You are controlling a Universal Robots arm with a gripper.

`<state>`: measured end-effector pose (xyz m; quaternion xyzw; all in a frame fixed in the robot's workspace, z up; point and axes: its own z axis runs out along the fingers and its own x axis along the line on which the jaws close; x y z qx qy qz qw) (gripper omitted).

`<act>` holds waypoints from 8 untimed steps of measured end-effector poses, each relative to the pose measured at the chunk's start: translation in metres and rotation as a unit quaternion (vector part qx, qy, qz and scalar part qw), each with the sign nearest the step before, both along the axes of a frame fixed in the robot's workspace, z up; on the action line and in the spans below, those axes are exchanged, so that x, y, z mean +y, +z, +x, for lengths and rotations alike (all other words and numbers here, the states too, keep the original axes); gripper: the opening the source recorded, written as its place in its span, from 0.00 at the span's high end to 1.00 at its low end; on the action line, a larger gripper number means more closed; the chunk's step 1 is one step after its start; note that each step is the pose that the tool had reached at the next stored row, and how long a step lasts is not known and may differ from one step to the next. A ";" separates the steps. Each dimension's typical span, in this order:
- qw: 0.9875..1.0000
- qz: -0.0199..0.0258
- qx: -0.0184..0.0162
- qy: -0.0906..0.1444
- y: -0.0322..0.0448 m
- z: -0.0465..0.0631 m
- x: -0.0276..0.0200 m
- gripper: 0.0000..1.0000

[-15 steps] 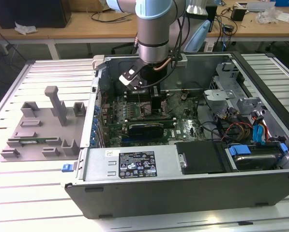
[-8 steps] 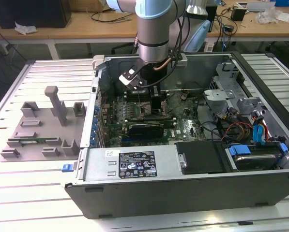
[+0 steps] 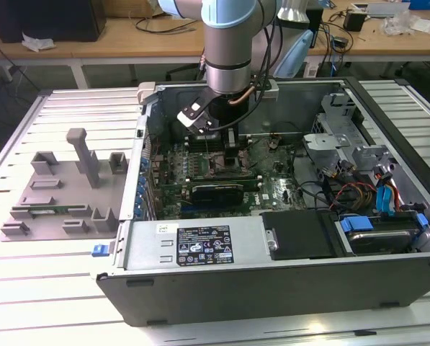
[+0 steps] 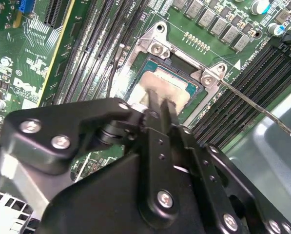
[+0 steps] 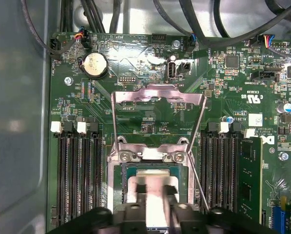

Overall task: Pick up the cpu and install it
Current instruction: 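Place the cpu into insertion slot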

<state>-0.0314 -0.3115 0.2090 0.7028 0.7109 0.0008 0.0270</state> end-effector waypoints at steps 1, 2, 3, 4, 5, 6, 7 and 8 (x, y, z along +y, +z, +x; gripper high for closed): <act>1.000 0.000 0.000 0.000 0.0000 0.000 0.0000 0.84; 1.000 0.000 0.000 0.000 0.0000 0.000 0.0000 0.89; 1.000 0.000 0.000 0.000 0.0000 0.000 0.0000 0.89; 1.000 0.000 0.000 0.000 0.0000 0.000 0.0000 0.89; 1.000 0.000 0.000 0.000 0.0000 0.000 0.0000 0.89; 1.000 0.000 0.000 0.000 0.0000 0.000 0.0000 0.89; 1.000 0.000 0.000 -0.001 0.0000 0.000 0.0000 0.89; 1.000 0.000 0.000 -0.007 -0.0002 0.000 0.0001 0.89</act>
